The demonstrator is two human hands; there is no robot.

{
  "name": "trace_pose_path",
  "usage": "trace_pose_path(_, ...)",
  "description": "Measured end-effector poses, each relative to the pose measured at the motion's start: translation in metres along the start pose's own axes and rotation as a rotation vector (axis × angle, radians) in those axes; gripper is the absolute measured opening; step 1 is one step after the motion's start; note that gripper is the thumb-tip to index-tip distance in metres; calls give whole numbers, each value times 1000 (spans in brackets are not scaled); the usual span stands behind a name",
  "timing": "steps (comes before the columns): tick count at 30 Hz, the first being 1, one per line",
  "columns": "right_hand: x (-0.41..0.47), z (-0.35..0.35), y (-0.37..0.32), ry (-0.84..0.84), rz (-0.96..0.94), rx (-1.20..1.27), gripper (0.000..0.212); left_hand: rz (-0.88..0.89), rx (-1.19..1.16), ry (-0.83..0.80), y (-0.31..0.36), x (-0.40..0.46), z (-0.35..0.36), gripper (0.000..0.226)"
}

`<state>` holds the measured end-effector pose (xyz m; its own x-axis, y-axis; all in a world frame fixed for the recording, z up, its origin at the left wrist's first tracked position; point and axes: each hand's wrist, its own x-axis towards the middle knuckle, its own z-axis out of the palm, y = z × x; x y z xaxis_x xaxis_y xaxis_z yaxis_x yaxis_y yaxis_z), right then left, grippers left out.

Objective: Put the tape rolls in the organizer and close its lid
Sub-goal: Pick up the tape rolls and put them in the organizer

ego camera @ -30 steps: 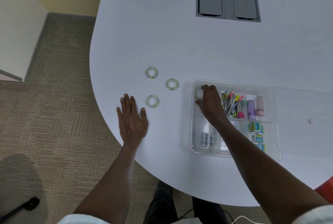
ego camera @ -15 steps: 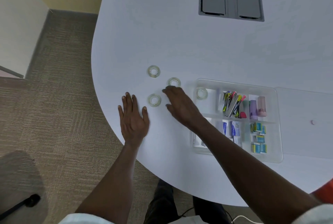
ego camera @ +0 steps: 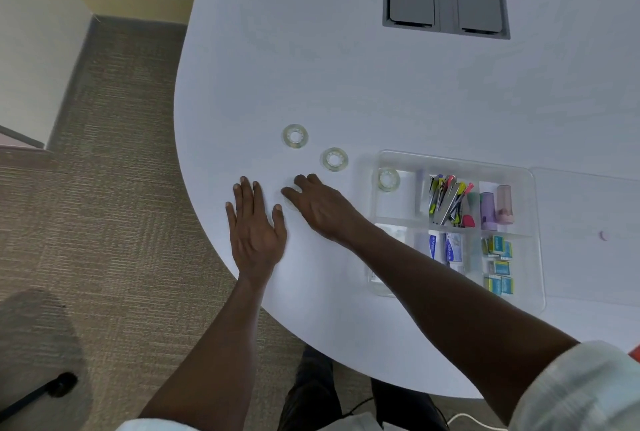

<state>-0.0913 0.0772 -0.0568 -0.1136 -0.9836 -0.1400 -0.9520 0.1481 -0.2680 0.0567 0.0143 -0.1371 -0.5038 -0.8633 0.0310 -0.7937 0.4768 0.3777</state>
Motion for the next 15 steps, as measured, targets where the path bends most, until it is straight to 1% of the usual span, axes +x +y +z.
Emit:
trace_pose_path(3, -4, -4, -2, 82, 52, 94, 37, -1, -8, 4, 1, 0, -2, 61)
trace_pose_path(7, -11, -14, -2, 233, 187, 189, 51, -1, -5, 1, 3, 0, -2, 61)
trace_pose_path(11, -27, -28, 4, 348, 331, 261, 52, 6, 1, 5, 3, -1, -3, 61)
trace_pose_path(15, -49, -46, 17, 436, 483, 314, 47, 4, -5, 2, 3, -1, -4, 61)
